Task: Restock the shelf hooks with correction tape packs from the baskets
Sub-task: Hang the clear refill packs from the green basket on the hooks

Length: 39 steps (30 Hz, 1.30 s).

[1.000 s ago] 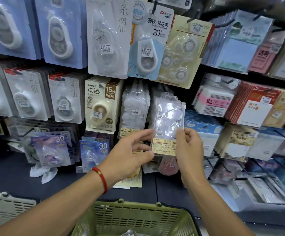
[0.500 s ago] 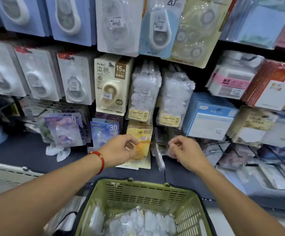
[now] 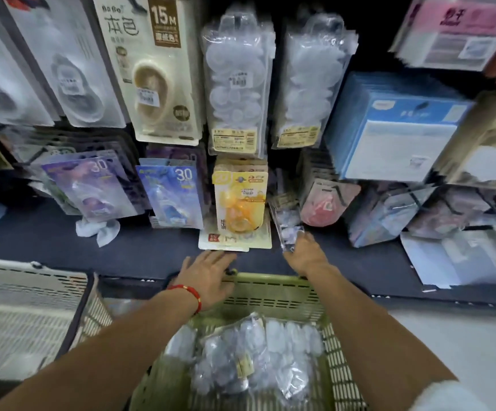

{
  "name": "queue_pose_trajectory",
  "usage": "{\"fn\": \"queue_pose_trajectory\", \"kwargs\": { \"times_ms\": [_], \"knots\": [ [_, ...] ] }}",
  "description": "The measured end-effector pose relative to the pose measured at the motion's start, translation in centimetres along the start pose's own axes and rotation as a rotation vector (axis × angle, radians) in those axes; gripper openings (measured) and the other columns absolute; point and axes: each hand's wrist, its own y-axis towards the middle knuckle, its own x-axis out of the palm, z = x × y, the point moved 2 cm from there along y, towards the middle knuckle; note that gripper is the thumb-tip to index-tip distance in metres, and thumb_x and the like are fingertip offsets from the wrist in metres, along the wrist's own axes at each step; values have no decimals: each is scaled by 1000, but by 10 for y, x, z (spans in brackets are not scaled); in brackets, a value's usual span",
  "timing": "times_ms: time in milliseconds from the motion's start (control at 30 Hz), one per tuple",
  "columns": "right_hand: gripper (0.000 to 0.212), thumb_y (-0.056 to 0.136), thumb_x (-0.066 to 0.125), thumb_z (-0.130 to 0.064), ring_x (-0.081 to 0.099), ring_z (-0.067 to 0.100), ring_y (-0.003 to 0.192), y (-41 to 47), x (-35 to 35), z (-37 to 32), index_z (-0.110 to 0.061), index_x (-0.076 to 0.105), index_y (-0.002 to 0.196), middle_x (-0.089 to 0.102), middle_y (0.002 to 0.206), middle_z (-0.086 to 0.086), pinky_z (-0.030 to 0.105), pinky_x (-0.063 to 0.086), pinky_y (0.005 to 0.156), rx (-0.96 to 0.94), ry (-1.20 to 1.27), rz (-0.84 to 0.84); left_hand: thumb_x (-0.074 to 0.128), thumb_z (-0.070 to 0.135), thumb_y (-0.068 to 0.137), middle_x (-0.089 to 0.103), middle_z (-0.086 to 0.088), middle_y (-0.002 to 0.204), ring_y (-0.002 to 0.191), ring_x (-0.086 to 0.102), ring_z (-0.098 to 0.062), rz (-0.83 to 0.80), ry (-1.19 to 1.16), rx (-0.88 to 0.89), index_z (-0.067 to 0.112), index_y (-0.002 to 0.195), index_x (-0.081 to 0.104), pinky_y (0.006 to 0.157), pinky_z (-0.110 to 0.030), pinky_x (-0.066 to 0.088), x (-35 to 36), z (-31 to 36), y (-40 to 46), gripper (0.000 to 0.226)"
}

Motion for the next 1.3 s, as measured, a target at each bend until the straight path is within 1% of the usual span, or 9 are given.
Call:
{"fn": "queue_pose_trajectory", "kwargs": {
  "times_ms": [100,267,467,633,767,833,933,1100,1300],
  "knots": [
    [92,102,61,-47,25,38,154,33,13,13,-7,8,166,11,172,11,49,31,123,54,48,-36,56,53,99,23,7,171,159,17,-18,-42,-25,9,39,164,20,127,-52,8,21,-13,3,75],
    [100,83,82,-55,32,37,148,63,18,29,-12,30,157,37,161,10,50,37,118,109,61,120,63,53,95,19,10,172,161,9,-18,60,-81,38,42,163,20,126,-53,-2,35,-18,2,82],
    [42,79,89,-23,69,35,109,49,9,41,-13,66,112,72,118,14,44,58,92,36,440,-5,65,47,96,11,9,174,162,1,-17,16,-109,11,42,164,14,126,-51,-10,31,-14,-3,86],
    [12,91,74,-21,66,26,87,-6,-51,40,-19,63,90,69,86,-1,28,45,63,-219,352,195,64,20,95,38,-2,164,152,32,-22,144,-158,41,22,160,35,124,-37,26,-2,23,-15,72],
    [39,91,79,-20,52,-2,63,-70,-116,27,-36,50,69,55,63,-20,20,36,60,-489,248,245,60,15,96,55,-1,144,132,51,-24,442,-326,176,22,144,53,107,-37,46,-54,73,-32,48],
    [34,88,84,-19,58,-9,69,-103,-145,18,-40,61,76,63,68,-30,10,42,66,-578,249,212,62,20,96,57,1,141,129,53,-22,548,-413,228,22,140,56,109,-37,46,-85,95,-40,45],
    [21,84,88,-18,69,5,83,-141,-183,9,-30,75,95,77,90,-6,25,55,82,-626,422,236,67,34,86,68,7,126,117,62,-13,443,-654,288,30,126,65,107,-35,50,-123,120,-50,41],
    [21,85,86,-31,72,11,79,-178,-215,-13,-28,73,102,79,86,6,26,58,71,-614,875,341,72,13,97,71,17,80,77,62,-1,405,-972,407,33,92,69,75,-21,53,-158,124,-64,20],
    [27,92,77,-36,78,22,78,-184,-194,-40,-22,67,113,82,94,4,39,60,71,-496,1111,276,73,19,97,80,-8,101,95,76,-22,494,-1317,363,18,108,75,91,-41,60,-203,124,-71,11]
  ]
}}
